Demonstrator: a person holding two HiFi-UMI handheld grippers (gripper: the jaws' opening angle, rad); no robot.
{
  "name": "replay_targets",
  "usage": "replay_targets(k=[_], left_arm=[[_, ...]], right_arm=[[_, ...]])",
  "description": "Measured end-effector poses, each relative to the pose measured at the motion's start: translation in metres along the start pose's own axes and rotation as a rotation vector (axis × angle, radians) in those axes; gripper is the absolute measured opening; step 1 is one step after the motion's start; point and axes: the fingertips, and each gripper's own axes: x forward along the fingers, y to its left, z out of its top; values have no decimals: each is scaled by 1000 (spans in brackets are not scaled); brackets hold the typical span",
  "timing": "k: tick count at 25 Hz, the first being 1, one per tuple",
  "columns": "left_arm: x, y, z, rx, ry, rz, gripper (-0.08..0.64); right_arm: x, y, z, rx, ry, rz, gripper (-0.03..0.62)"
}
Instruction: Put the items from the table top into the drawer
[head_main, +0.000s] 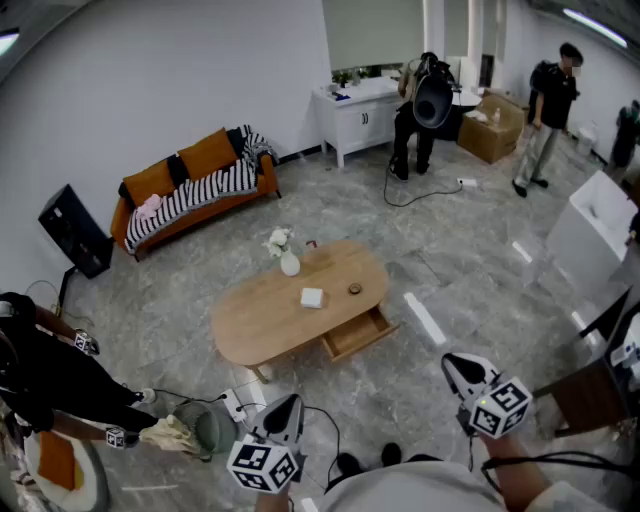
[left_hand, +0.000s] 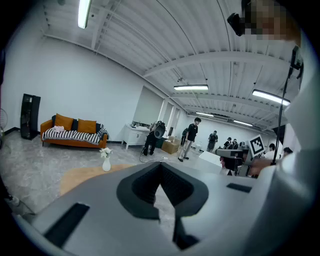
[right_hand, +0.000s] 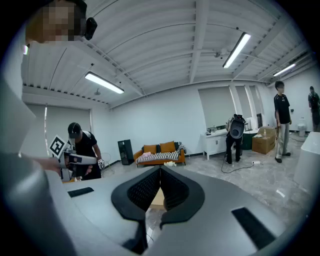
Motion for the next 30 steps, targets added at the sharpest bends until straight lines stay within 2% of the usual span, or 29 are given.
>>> replay_targets(k=[23, 30], left_arm=[[-20, 47, -4, 0, 28, -38, 1], [-31, 64, 1, 0, 4, -56, 0]], right_arm=[[33, 46, -8, 23, 5, -9, 35], [38, 63, -15, 28, 2, -34, 35]])
